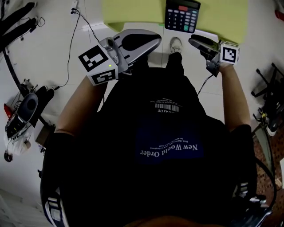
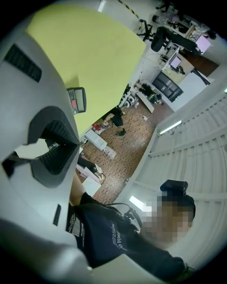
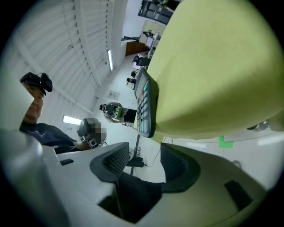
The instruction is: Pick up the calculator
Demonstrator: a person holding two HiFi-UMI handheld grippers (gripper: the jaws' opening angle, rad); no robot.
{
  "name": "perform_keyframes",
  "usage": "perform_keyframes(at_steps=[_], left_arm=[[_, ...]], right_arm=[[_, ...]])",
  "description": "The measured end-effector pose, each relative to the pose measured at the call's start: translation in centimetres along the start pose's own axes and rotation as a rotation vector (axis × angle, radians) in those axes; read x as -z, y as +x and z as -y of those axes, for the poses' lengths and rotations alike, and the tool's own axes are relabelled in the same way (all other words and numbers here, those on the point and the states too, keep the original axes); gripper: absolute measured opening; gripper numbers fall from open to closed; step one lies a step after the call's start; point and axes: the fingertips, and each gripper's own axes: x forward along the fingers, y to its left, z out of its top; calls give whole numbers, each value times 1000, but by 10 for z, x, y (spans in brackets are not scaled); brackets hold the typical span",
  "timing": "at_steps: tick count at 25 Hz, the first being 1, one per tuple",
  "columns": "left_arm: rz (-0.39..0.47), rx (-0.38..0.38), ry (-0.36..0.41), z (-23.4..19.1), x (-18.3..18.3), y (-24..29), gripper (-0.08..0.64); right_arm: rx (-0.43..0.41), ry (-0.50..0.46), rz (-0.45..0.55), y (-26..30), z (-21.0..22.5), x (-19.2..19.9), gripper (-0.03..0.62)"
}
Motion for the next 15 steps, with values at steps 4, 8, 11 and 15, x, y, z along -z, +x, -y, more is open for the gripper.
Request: perform_keyframes(at_steps=[4, 8, 11, 15], left_arm=[[-20, 12, -23, -1, 12, 7, 6], [-22, 18, -32, 2, 16, 10, 6], [-23, 16, -39, 5, 18, 9, 6], [-14, 9, -46, 5, 17, 4, 6]], right_arm=[[-73, 66, 96, 6, 8, -12, 206], [-109, 90, 151, 11, 8, -26, 205], [-142, 110, 174, 19, 3, -32, 205], [-168, 151, 198, 24, 0, -36, 204]])
